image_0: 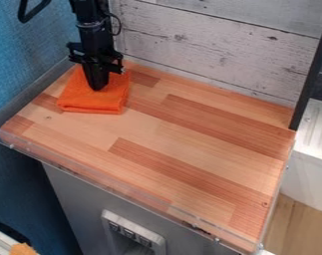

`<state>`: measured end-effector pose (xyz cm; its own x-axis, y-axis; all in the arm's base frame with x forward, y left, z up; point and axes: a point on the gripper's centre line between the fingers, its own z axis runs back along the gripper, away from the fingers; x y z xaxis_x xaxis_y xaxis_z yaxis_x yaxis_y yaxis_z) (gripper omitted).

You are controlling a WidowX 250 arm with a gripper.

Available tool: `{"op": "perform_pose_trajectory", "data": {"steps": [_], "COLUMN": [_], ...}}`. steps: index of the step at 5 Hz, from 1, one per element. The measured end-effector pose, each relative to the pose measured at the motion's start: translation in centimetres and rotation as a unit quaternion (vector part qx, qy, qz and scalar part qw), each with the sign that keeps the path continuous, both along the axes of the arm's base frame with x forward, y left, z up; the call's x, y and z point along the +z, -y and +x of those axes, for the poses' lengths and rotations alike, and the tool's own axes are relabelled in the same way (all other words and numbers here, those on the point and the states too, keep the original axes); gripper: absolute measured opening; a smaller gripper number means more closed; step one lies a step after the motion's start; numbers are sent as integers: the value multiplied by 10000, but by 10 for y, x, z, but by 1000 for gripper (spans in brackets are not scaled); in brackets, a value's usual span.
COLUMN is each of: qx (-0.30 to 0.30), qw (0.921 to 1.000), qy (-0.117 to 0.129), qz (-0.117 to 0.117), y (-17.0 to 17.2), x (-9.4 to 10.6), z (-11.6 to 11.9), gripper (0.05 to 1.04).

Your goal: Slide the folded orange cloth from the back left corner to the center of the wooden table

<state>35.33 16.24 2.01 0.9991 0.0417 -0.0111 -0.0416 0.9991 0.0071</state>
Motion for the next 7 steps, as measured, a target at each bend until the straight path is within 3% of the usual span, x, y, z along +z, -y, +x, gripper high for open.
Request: {"op": "perform_pose_trajectory", "data": {"steps": [2, 4, 7], "qx": [34, -39, -217], "qw": [10000, 9998, 9997], "qy": [28, 154, 83], "qz": [67, 86, -67], "y": [21, 71, 135], "x": [-11, -12, -13], "z": [5, 1, -25], "gripper": [63, 63, 63]}}
